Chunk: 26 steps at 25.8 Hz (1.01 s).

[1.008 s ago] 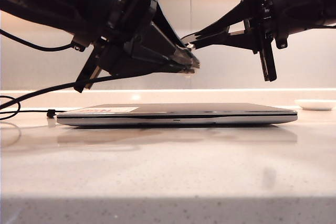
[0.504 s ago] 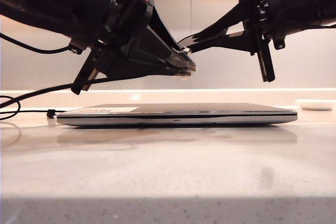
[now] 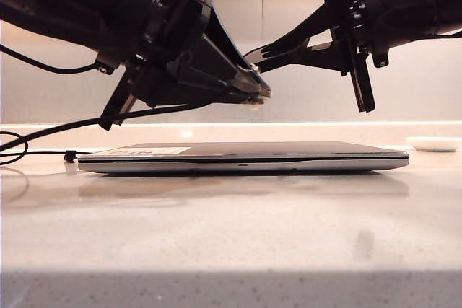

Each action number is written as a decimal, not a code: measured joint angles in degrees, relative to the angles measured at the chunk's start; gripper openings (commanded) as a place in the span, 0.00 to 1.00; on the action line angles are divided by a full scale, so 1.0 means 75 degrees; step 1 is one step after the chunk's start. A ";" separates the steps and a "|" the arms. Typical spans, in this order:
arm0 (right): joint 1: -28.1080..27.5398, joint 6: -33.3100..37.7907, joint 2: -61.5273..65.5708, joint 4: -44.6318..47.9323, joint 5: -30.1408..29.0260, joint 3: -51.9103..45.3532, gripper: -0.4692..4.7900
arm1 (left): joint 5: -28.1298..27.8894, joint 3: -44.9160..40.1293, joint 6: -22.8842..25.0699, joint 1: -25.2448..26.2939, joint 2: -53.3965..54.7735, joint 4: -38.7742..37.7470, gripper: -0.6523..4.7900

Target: Pick up the charging cable and the phone, plug the charging cable into the charging port on the phone, and finally place them back on the table.

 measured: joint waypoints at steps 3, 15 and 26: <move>-0.0061 -0.0017 -0.0012 -0.0012 -0.0067 0.0000 0.08 | -0.0058 0.0003 0.0000 0.0000 0.0000 0.0087 0.29; -0.0778 -0.0026 -0.0201 -0.0245 -0.0175 -0.0012 0.08 | -0.0187 0.0052 0.0000 0.0035 -0.0239 0.0571 0.29; -0.2626 -0.0647 -0.0959 -0.1641 -0.0055 -0.0012 0.08 | -0.0137 0.0507 0.0082 0.0490 -0.0883 0.0154 0.11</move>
